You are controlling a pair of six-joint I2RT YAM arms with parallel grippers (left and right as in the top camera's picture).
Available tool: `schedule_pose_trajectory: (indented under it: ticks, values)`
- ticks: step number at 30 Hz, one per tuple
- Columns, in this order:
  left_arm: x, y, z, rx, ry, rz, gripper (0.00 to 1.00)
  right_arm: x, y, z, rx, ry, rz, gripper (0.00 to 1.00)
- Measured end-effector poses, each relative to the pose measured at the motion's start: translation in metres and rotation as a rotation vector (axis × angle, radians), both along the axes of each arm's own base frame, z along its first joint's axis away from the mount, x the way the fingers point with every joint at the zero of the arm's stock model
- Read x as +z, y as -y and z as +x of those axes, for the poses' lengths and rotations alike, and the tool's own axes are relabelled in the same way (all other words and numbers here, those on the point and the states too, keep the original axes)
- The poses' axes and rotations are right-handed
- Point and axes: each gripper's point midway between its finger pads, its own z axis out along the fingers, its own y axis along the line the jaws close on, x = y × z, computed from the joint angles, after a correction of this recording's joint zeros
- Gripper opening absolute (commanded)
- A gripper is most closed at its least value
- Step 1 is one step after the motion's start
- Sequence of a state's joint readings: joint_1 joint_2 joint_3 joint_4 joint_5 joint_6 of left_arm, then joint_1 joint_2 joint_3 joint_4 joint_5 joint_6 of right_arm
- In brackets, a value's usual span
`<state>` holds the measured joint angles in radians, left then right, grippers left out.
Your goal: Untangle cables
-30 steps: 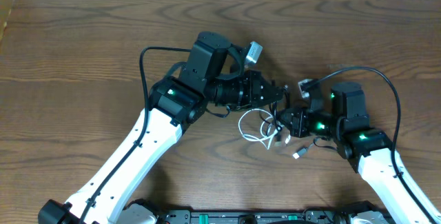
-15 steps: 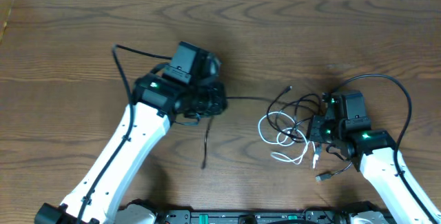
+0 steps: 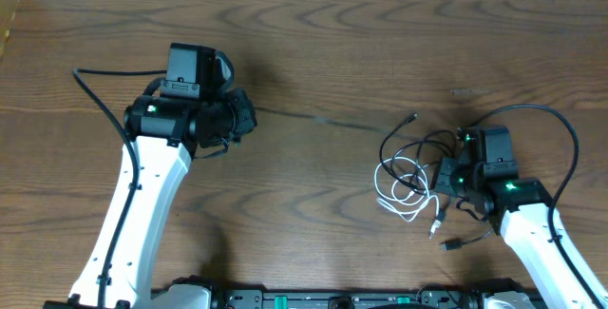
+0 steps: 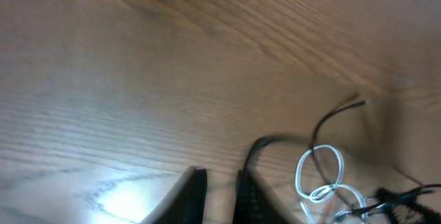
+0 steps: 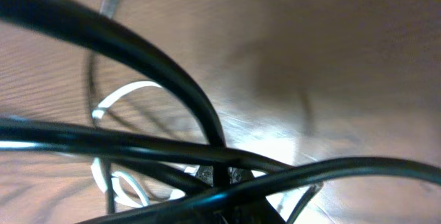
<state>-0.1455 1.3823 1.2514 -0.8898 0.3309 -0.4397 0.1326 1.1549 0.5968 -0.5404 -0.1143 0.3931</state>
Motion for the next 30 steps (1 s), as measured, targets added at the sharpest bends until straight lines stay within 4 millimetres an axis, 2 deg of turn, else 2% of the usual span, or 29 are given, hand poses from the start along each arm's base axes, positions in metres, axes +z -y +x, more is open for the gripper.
schedule_pose_trajectory:
  ticks: [3, 6, 11, 21, 26, 30]
  values:
    - [0.002, 0.007, -0.002, -0.022, -0.003, -0.032, 0.66, 0.01, -0.022, 0.007, 0.109, 0.055, 0.093, 0.01]
    - [0.004, 0.019, -0.006, -0.071, -0.004, -0.06, 0.74, 0.022, -0.047, 0.01, 0.222, 0.106, 0.202, 0.01]
    - [0.009, 0.051, -0.019, -0.205, 0.0, -0.121, 0.73, 0.034, -0.067, 0.007, 0.318, 0.135, 0.301, 0.01]
    - [0.022, 0.13, -0.061, -0.541, 0.043, -0.211, 0.7, 0.04, -0.077, 0.003, 0.36, 0.138, 0.358, 0.01]
    - [0.02, 0.154, -0.079, -0.641, 0.046, -0.205, 0.7, 0.046, -0.083, 0.003, 0.389, 0.156, 0.396, 0.01]
    - [0.007, 0.168, -0.089, -0.694, 0.005, -0.191, 0.69, 0.048, -0.086, 0.002, 0.399, 0.161, 0.41, 0.01]
